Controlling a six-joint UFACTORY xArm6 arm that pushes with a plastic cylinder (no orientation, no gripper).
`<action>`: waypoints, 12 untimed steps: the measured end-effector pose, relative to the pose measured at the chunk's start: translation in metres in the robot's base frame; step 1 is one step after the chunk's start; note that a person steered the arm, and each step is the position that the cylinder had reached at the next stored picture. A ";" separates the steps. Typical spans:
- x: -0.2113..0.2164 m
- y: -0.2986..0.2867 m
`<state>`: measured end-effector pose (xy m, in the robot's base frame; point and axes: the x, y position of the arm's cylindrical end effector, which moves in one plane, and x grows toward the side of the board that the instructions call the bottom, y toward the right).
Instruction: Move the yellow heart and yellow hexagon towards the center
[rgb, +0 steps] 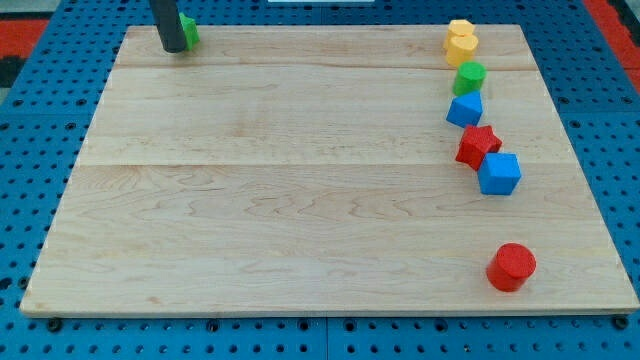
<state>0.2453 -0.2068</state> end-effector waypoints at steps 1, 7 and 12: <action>0.021 -0.003; -0.054 0.303; -0.034 0.485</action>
<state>0.2109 0.2778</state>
